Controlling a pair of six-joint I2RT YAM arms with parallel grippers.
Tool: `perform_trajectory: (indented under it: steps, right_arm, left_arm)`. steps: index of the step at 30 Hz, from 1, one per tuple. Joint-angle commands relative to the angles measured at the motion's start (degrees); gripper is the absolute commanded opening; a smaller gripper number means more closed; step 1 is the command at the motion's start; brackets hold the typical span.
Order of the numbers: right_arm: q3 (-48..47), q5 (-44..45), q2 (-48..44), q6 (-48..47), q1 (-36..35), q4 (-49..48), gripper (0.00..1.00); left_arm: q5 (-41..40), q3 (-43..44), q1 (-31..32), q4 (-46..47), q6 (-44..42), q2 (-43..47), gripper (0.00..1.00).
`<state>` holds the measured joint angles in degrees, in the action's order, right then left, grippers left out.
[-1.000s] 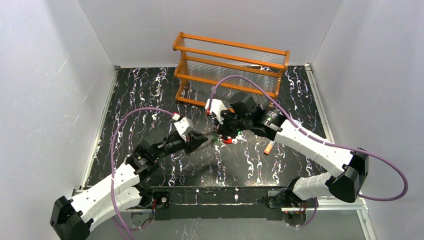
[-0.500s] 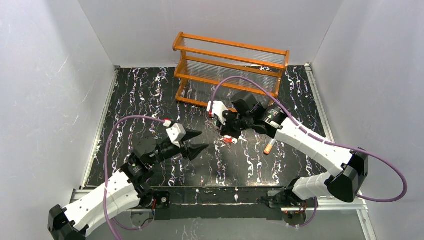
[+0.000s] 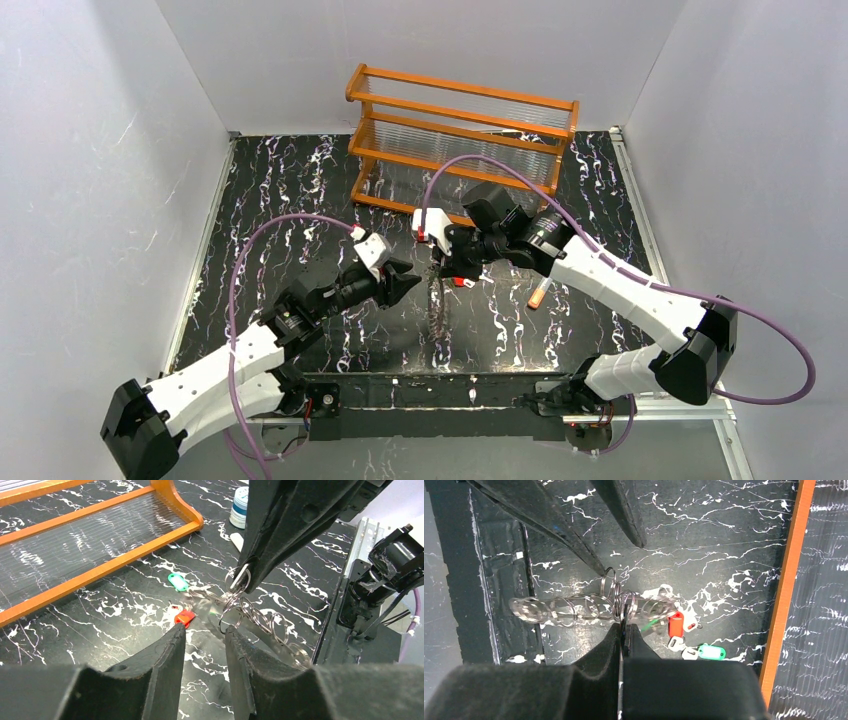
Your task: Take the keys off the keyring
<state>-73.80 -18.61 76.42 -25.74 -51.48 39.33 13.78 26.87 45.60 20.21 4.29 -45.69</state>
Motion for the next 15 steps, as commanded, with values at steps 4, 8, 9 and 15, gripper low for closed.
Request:
perform_trajectory:
  steps: [4,8,9,15]
  right_arm:
    - [-2.7,-3.4,-2.7,-0.5,-0.1,-1.5,0.01]
    - [-2.6,-3.3,-2.9,-0.6,-0.1,-1.6,0.01]
    - [-2.5,-3.1,-2.9,-0.7,-0.2,-1.7,0.01]
    - [-1.8,-2.7,-3.4,-0.7,-0.1,-2.2,0.01]
  left_arm:
    - [-3.3,2.4,0.0,3.0,0.1,-1.1,0.33]
    - [-7.6,2.8,0.0,2.6,0.7,-2.3,0.33]
    - [-9.5,2.5,-0.1,2.6,0.9,-1.9,0.33]
    - [-5.8,1.6,-0.1,3.6,1.1,-0.9,0.35]
